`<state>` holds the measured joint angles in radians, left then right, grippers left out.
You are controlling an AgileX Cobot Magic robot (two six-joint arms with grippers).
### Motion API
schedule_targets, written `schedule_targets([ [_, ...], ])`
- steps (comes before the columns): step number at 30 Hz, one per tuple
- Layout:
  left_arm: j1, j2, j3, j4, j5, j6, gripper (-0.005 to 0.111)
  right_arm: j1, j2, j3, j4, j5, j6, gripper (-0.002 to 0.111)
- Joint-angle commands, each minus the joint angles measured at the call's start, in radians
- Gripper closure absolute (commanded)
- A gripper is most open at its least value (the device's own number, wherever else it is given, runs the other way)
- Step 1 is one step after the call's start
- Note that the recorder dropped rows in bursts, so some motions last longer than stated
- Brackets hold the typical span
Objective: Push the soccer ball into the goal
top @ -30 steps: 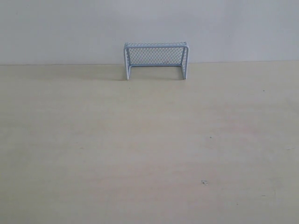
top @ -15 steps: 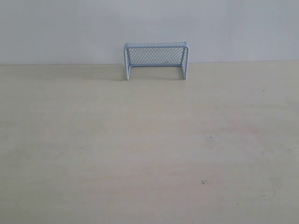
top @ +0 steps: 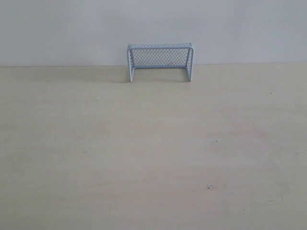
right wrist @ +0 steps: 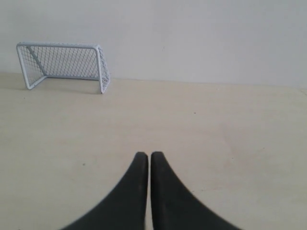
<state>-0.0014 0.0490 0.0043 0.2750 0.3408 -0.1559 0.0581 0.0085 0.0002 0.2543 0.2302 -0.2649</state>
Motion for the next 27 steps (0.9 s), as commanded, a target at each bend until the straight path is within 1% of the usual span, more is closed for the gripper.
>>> schedule_targets([
  [1, -0.008, 0.006, -0.004, 0.0, -0.003, -0.009, 0.1, -0.008, -0.009, 0.0, -0.01, 0.06, -0.007, 0.108],
  [6, -0.008, 0.006, -0.004, 0.0, -0.003, -0.009, 0.1, -0.008, -0.009, 0.0, -0.022, 0.122, -0.007, 0.108],
  [27, -0.008, 0.006, -0.004, 0.0, -0.003, -0.009, 0.1, -0.008, -0.009, 0.0, -0.026, 0.136, 0.009, 0.108],
])
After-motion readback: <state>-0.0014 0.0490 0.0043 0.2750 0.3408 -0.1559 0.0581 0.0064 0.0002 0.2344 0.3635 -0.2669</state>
